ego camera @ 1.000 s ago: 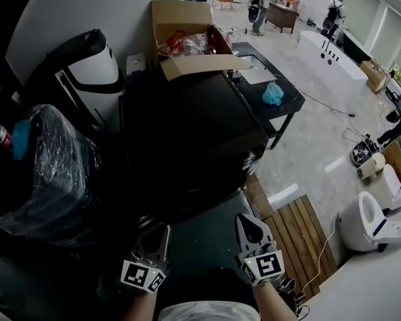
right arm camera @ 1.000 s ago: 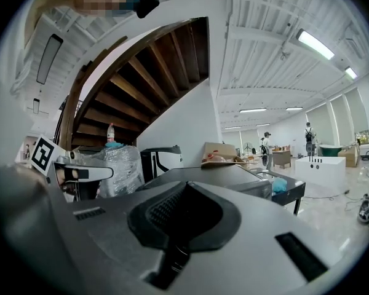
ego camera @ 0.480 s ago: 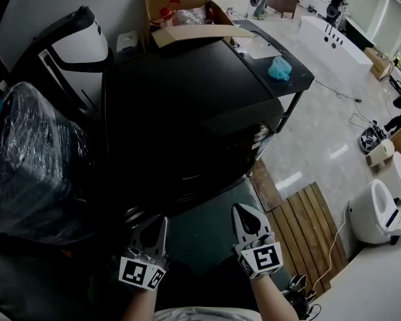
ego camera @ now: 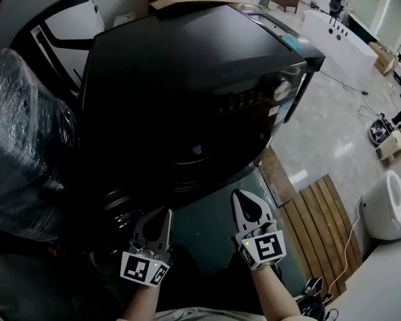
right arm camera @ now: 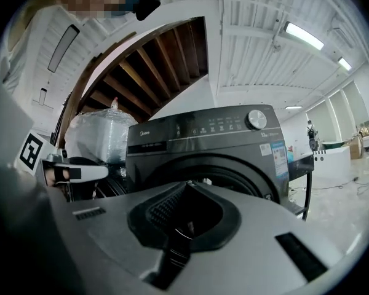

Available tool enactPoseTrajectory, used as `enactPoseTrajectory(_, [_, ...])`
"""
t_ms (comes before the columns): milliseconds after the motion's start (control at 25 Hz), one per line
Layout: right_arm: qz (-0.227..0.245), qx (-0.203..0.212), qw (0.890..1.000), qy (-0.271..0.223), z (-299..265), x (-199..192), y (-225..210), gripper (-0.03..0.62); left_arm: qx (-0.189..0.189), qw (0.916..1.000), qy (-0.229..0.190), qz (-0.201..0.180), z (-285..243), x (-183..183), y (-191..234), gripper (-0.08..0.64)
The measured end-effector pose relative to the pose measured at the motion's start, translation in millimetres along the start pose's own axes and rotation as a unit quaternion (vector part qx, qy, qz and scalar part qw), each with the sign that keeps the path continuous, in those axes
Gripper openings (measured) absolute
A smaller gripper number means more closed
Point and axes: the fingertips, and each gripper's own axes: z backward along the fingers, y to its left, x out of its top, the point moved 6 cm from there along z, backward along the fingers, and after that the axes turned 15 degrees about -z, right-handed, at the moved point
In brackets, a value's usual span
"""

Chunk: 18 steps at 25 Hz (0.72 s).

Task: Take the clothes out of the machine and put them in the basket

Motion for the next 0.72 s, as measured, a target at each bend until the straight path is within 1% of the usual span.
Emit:
enactPoseTrajectory(160, [0.0,0.01,1.0,-0.007,-3,-46,-9,0.009,-0.001,0.9999,-0.016,-0.006,5,-46,-13,0.021])
enactPoseTrajectory(320, [-0.005,0.006,1.0,-0.001,0,-75,-15,0.009,-0.001,0.9999,-0.012,0.0,13,-80,-23,0.023])
enactPoseTrajectory(520, [-0.022,0.003,1.0,-0.001,-1,-94,-14,0.009,0.0,0.9999,-0.013,-0.001,22,-95,-21,0.021])
enactPoseTrajectory(600, [-0.028,0.003,1.0,0.001,-3,-97,-11,0.009,-0.001,0.9999,-0.014,-0.001,26,-96,-20,0.021])
enactPoseTrajectory(720, [-0.024,0.006,1.0,0.006,-7,-99,-7,0.009,-0.004,0.9998,-0.017,0.0,30,-95,-17,0.021])
